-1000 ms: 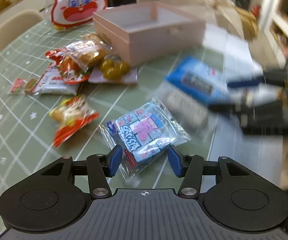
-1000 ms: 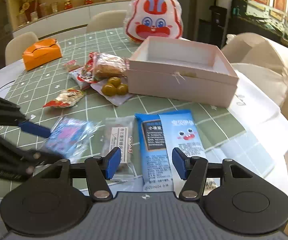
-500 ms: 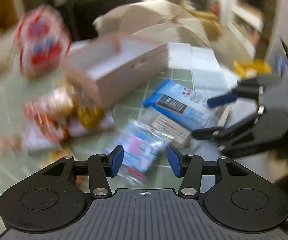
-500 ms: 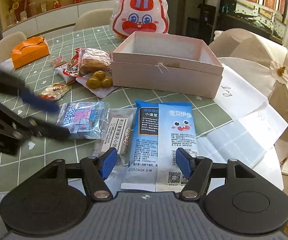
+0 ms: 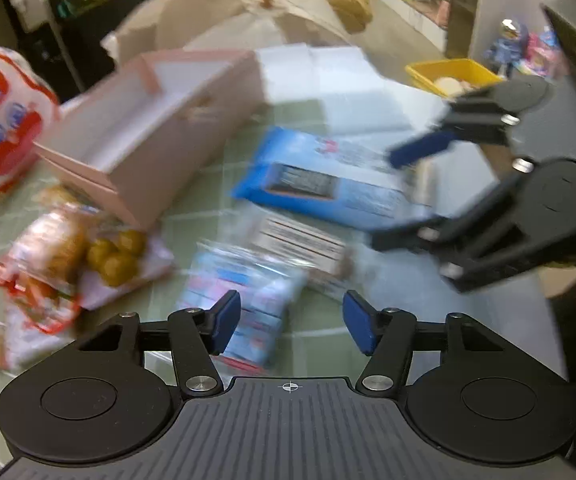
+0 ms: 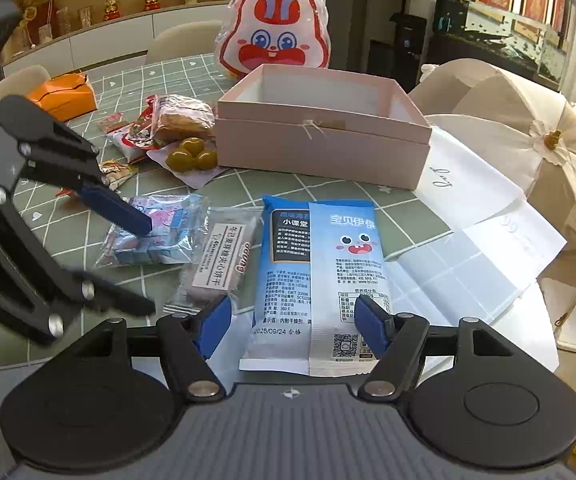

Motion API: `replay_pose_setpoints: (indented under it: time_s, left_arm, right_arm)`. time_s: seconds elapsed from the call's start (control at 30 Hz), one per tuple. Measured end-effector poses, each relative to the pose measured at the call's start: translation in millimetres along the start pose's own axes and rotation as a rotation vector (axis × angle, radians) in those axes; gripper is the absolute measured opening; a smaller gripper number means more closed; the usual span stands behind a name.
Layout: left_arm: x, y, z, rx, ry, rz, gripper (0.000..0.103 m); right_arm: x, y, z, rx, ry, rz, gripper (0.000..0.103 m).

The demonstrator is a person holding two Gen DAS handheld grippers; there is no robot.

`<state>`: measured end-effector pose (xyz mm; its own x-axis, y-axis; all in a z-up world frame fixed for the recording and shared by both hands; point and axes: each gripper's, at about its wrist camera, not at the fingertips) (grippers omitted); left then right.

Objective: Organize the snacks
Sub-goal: 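Carry the pink candy pack toward the pink box while the right tool grasps a brown cookie packet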

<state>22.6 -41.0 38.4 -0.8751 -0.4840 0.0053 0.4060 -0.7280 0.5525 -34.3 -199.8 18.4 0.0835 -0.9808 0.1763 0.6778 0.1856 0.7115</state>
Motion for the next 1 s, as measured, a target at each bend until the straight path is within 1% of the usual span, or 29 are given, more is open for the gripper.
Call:
replay_pose_setpoints:
  time_s: [0.03, 0.07, 0.1, 0.17, 0.33, 0.43, 0.5, 0.53, 0.63, 0.77, 0.8, 0.87, 0.9, 0.93, 0.97, 1.0]
  left_arm:
    - [-4.2, 1.1, -0.7, -0.002, 0.029, -0.014, 0.062]
    - [-9.8, 2.5, -2.7, -0.007, 0.053, -0.028, 0.065]
    - [-16.8, 4.1, -5.7, -0.015, 0.047, -0.022, 0.065]
    - [-29.7, 7.6, -11.6, -0.040, 0.019, 0.026, 0.065]
    - [-45.7, 12.8, -13.6, -0.031, -0.008, 0.108, 0.068]
    - [-56.5, 10.5, -16.1, -0.032, -0.008, 0.182, 0.073]
    - [-66.8, 4.4, -19.8, -0.036, -0.013, 0.260, 0.078]
    - [-69.7, 1.0, -18.3, -0.010, -0.022, 0.284, 0.078]
    - [-67.9, -5.7, -13.0, 0.014, -0.023, 0.336, 0.076]
    - [-47.1, -16.1, -7.6, 0.023, 0.003, 0.341, 0.076]
    - [-41.4, -19.1, -6.2, 0.027, 0.012, 0.350, 0.076]
    - [-32.8, -25.3, -1.0, 0.033, 0.024, 0.378, 0.076]
    - [-28.2, -28.7, 1.8, 0.038, 0.025, 0.400, 0.076]
    - [-23.5, -32.8, 5.3, 0.047, 0.022, 0.428, 0.075]
    - [-20.5, -36.4, 8.3, 0.057, 0.023, 0.454, 0.074]
    - [-16.9, -40.9, 12.0, 0.073, 0.028, 0.488, 0.070]
  right_arm:
    - [-1.2, -0.8, 0.0, 0.003, -0.002, 0.004, 0.070]
    - [-2.5, -1.2, -0.1, 0.004, -0.005, 0.009, 0.072]
    - [-4.1, -1.7, -0.4, 0.005, -0.008, 0.015, 0.073]
    - [-6.7, -2.7, -0.6, 0.006, -0.012, 0.025, 0.076]
    - [-9.2, -5.9, 0.8, 0.016, -0.021, 0.050, 0.078]
    - [-11.7, -7.8, 0.5, 0.024, -0.032, 0.062, 0.079]
    - [-14.2, -9.0, 0.7, 0.029, -0.040, 0.075, 0.081]
    - [-15.0, -9.6, 0.8, 0.031, -0.042, 0.080, 0.081]
    - [-15.6, -9.6, 0.8, 0.033, -0.043, 0.082, 0.082]
    - [-11.7, -5.5, 1.2, 0.023, -0.025, 0.050, 0.083]
    - [-8.4, -2.3, 2.4, 0.017, 0.000, 0.019, 0.083]
    - [3.5, 5.8, 6.4, 0.020, 0.070, -0.092, 0.083]
    - [7.4, 10.3, 8.7, 0.027, 0.099, -0.137, 0.083]
    - [8.4, 15.6, 9.8, 0.032, 0.119, -0.156, 0.082]
    - [5.4, 20.7, 9.9, 0.035, 0.129, -0.144, 0.077]
    - [-0.1, 24.9, 8.4, 0.033, 0.131, -0.116, 0.066]
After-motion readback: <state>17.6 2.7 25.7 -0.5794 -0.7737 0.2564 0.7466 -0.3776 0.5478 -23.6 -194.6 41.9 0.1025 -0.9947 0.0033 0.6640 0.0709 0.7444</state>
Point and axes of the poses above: each gripper's, at about its wrist camera, not at the fingertips, and z roughly against the way its jaws point, x to its right, y to its top, and after that the axes turned 11 degrees about -y, right-handed
